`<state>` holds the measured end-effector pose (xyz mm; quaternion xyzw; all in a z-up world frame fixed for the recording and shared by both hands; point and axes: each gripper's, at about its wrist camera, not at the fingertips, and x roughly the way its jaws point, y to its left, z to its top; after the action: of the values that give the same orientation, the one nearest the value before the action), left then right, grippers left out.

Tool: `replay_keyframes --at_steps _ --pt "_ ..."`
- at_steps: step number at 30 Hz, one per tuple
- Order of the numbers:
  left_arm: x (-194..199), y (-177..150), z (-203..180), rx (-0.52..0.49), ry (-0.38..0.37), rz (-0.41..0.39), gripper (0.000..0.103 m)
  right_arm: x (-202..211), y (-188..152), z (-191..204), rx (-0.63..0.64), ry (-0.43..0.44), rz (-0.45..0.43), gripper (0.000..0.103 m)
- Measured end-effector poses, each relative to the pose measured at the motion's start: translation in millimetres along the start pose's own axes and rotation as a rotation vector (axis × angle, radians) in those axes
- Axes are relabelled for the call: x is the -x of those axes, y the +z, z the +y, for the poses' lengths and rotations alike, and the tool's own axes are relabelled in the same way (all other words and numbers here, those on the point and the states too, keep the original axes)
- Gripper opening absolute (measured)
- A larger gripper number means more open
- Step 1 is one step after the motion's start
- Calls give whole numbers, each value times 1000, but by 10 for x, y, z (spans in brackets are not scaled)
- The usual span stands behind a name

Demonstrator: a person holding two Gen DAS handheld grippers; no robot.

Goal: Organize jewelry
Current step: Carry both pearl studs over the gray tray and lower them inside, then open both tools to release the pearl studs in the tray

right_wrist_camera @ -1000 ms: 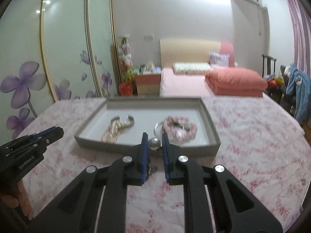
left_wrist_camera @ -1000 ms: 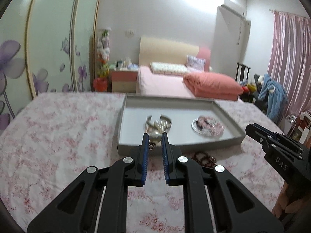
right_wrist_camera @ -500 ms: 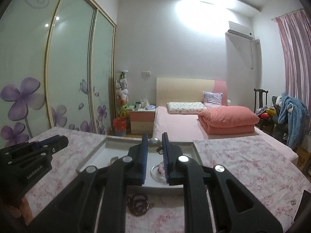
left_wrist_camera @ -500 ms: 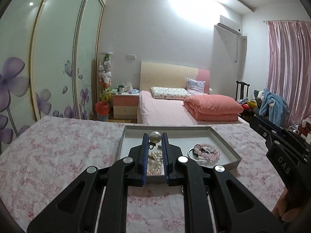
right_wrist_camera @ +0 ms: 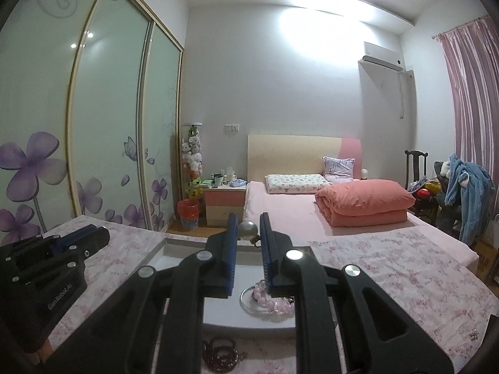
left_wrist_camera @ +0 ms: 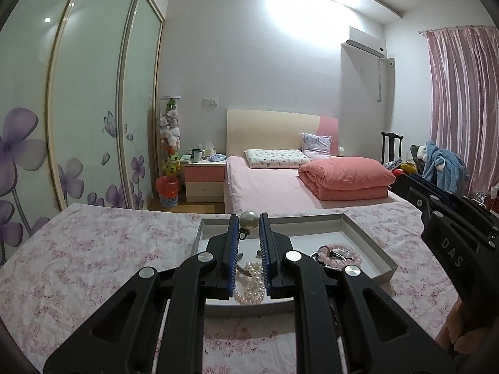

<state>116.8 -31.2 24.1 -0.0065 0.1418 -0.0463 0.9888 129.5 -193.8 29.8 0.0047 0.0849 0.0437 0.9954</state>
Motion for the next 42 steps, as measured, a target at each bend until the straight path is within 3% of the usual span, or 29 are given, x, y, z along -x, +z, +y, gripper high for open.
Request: replay_keyframes --at_steps 15,21,28,31,37,39,42 --pt "-422 15 -15 -8 -11 57 14 -453 -55 -78 -12 1 51 15" --pt "-788 -41 -24 -1 -17 137 14 -816 -172 -167 -44 17 152 15" --pt "-1117 -181 -51 6 -34 231 14 -1328 -438 -235 -101 65 364 15" --pt "-1180 -233 -46 14 -43 257 14 -1451 -525 -230 -116 82 415 15" --pt "-1315 -303 4 56 -72 322 14 -1545 -610 -207 -146 105 463 19" --pt "-1329 -306 43 70 -81 332 14 -1543 -613 -239 -157 109 468 25" --pt "-1305 -274 109 89 -86 329 14 -1507 -570 -298 -171 102 457 25"
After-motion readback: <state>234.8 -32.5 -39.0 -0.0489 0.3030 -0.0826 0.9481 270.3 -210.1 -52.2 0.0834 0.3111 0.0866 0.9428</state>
